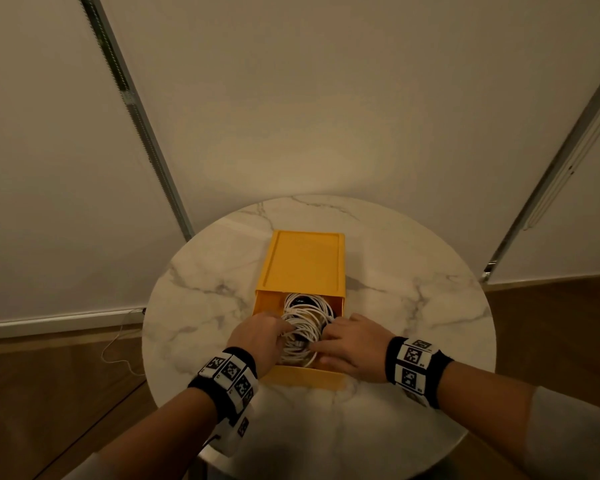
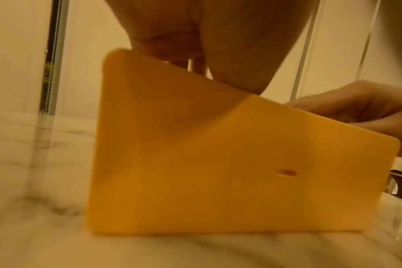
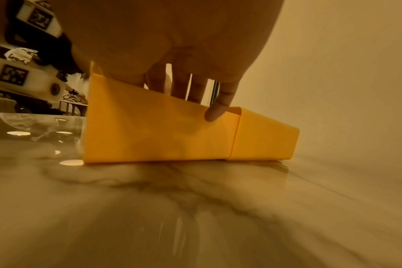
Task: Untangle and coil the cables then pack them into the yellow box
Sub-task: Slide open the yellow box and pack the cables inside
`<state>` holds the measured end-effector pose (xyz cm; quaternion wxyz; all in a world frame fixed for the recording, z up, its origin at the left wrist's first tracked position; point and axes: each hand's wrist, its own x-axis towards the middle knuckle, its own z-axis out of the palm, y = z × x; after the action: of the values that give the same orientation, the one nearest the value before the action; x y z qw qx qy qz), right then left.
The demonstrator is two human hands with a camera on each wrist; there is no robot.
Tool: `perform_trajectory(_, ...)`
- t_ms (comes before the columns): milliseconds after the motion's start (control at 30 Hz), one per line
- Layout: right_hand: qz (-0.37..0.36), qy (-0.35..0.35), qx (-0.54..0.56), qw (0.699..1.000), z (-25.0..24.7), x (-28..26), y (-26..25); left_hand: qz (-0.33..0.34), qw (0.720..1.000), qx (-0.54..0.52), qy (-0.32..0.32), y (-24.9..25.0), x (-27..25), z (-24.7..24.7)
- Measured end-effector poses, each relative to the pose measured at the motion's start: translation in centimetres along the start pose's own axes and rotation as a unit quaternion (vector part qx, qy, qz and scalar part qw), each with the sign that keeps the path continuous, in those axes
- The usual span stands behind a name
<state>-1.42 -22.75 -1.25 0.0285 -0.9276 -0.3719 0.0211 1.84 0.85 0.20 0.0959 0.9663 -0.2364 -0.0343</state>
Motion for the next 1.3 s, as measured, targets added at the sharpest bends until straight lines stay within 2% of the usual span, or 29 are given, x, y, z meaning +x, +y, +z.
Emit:
perform_trajectory(167,0.023,0.045,0.035,0.998,1.1,-0.1,0.4,-0.002,0.997,-0.033,0.067,-0.7,-0.9,0.3)
perform_trajectory(333,0.040,0.079,0.008,0.996,1.1,-1.2,1.4,0.065,0.997,-0.038,0.036,-2.4,-1.4,1.0)
perform_trajectory(533,0.056,0.063,0.053,0.995,1.7,-1.5,4.4,0.097,0.995,-0.023,-0.016,-1.4,-2.1,0.6)
perform_trajectory(633,0.072,0.052,0.069,0.994,1.6,-1.5,5.2,0.105,0.994,0.030,0.008,-0.4,-1.9,0.3)
perform_trajectory(833,0.025,0.080,-0.019,0.996,1.7,-1.5,5.1,0.123,0.989,0.063,-0.043,0.2,-0.6,0.5)
perform_trajectory(1000,-0.016,0.086,-0.072,0.994,1.0,-1.4,4.6,0.095,0.990,0.084,-0.061,0.8,-0.5,1.1)
perform_trajectory(1167,-0.035,0.037,-0.067,0.996,0.4,-1.7,4.4,0.091,0.990,0.055,-0.095,0.6,-0.3,0.7)
perform_trajectory(1300,-0.041,0.025,-0.035,0.998,-0.2,-1.5,3.4,0.082,0.993,-0.006,-0.087,0.1,0.0,0.6)
